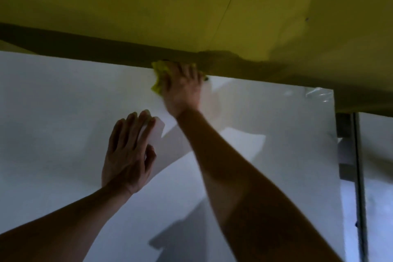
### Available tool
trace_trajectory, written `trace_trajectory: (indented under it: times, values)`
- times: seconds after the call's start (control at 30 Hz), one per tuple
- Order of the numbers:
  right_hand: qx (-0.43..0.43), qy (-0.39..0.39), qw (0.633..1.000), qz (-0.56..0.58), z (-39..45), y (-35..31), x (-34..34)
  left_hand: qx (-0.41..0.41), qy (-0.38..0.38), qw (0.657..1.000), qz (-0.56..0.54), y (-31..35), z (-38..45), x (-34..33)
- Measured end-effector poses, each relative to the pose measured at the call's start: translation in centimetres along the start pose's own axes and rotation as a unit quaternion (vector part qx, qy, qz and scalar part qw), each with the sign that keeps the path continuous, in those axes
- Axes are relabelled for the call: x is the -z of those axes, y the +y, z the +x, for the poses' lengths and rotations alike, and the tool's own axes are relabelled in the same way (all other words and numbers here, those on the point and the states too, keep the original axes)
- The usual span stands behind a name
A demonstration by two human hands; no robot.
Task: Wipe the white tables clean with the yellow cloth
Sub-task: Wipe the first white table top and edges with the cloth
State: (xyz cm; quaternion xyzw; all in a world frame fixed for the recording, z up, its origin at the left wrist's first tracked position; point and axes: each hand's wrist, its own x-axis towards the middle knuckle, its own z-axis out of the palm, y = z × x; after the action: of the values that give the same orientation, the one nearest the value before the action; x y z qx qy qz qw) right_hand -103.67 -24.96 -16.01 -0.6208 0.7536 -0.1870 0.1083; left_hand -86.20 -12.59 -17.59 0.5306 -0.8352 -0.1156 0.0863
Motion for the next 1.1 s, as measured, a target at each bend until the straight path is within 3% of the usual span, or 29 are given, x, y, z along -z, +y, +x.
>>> trace_trajectory:
  times: [0.17, 0.47, 0.7, 0.8, 0.93, 1.0, 1.1]
  values:
    - [0.076, -0.031, 0.997, 0.004, 0.5, 0.7, 0.1, 0.003, 0.01, 1.0, 0.009, 0.0, -0.1, -0.7]
    - [-0.049, -0.012, 0.998, -0.049, 0.2, 20.5, 9.4, -0.014, 0.029, 0.999, 0.033, -0.3, -0.2, -1.0]
    - [-0.067, 0.031, 0.997, -0.033, 0.1, 23.2, 10.2, 0.018, 0.02, 0.996, 0.083, 1.0, 0.5, -0.8]
    - [-0.055, 0.036, 0.997, -0.034, 0.2, 23.6, 10.3, 0.063, 0.032, 0.996, 0.053, 5.0, 2.0, -0.8]
    - [-0.054, 0.04, 0.997, -0.045, 0.2, 23.8, 10.2, -0.043, -0.005, 0.999, -0.005, 16.3, 5.2, -3.5]
    - [-0.054, 0.042, 0.997, -0.046, 0.3, 23.9, 10.1, -0.026, -0.035, 0.999, 0.003, 21.1, 6.5, -4.8]
    - [-0.045, 0.042, 0.997, -0.042, 0.4, 24.2, 10.0, 0.019, -0.051, 0.998, 0.026, 23.0, 7.0, -5.8]
